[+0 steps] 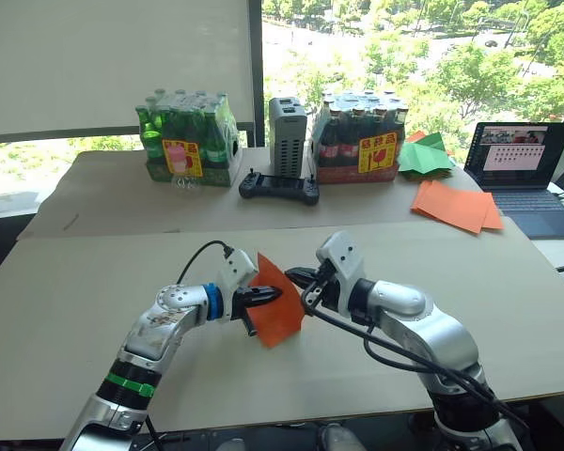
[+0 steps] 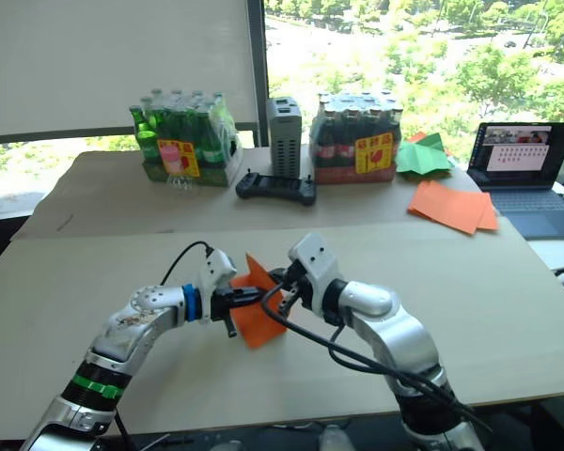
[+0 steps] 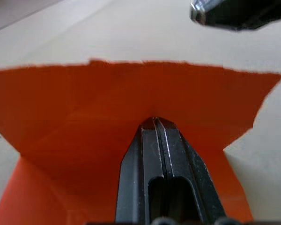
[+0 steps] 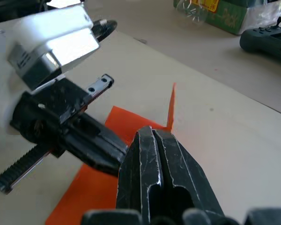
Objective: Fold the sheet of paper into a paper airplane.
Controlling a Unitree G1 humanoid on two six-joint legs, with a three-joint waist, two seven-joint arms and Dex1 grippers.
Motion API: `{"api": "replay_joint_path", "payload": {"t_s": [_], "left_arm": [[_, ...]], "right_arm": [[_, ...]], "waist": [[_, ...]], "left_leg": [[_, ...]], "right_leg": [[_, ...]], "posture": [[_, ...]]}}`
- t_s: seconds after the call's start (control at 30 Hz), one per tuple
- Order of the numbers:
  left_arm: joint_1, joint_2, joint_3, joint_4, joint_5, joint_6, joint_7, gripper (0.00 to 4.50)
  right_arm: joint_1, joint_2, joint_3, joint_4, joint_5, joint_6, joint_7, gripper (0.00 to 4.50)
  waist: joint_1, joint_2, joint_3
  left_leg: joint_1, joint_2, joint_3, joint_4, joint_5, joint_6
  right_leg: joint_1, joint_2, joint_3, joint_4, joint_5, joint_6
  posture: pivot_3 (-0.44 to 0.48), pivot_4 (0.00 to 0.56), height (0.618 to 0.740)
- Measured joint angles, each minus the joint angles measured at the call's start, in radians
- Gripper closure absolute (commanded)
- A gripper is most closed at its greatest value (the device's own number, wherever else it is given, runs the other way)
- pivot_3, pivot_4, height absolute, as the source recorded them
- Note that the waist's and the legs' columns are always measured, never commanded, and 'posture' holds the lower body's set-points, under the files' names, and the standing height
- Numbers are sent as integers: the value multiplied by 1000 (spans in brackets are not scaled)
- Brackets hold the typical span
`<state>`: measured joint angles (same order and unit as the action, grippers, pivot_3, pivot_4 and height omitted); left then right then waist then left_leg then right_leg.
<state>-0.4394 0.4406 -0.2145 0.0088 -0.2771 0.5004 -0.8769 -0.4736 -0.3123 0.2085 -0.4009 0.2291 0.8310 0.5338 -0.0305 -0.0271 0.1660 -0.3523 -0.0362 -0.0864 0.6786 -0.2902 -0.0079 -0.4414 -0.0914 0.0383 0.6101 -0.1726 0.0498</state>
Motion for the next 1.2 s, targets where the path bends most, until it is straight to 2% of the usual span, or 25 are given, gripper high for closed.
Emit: {"api": "replay_joint_path", "payload": {"t_s": [0.17, 0.4, 0.53, 0.73, 1.0, 1.2], "left_arm": [[-43, -18, -19, 30, 22, -25, -7, 4500], [-36, -29, -65, 42, 56, -52, -24, 4500], [1, 12, -71, 15, 68, -62, -51, 4500], [52, 85, -75, -16, 91, -98, -89, 4500], [57, 172, -64, 7, 121, -186, -126, 4500], [57, 183, -51, 28, 128, -214, -133, 4500]], "right_arm": [[-54, 22, 7, 92, -24, -39, -31, 4470], [-73, 11, 158, 281, -138, -62, -38, 4470], [-73, -3, 160, 329, -171, -63, -47, 4470], [-55, -49, 159, 308, -182, -62, -26, 4470], [40, -93, 162, 146, -176, 22, 3, 4470], [69, -73, 144, 92, -167, 65, -9, 4470]], "waist": [[2, 0, 0], [-2, 0, 0], [-9, 0, 0], [-5, 0, 0], [-7, 0, -2], [-10, 0, -2]], "left_leg": [[-1, 0, 0, 0, 0, 0], [-1, 0, 0, 0, 0, 0], [-1, 0, 0, 0, 0, 0], [0, 0, 0, 1, 0, 0], [3, 0, 0, 0, 0, 0], [5, 0, 0, 0, 0, 0]], "right_leg": [[-1, -1, 0, 0, 0, 0], [-1, 0, 0, 0, 0, 0], [-1, 0, 0, 0, 0, 0], [1, 0, 0, 0, 0, 0], [3, 0, 0, 0, 0, 1], [5, 0, 0, 1, -1, 1]], "posture": [[0, 150, 723], [0, 150, 723], [0, 150, 723], [0, 150, 723], [0, 150, 723], [0, 150, 723]]}}
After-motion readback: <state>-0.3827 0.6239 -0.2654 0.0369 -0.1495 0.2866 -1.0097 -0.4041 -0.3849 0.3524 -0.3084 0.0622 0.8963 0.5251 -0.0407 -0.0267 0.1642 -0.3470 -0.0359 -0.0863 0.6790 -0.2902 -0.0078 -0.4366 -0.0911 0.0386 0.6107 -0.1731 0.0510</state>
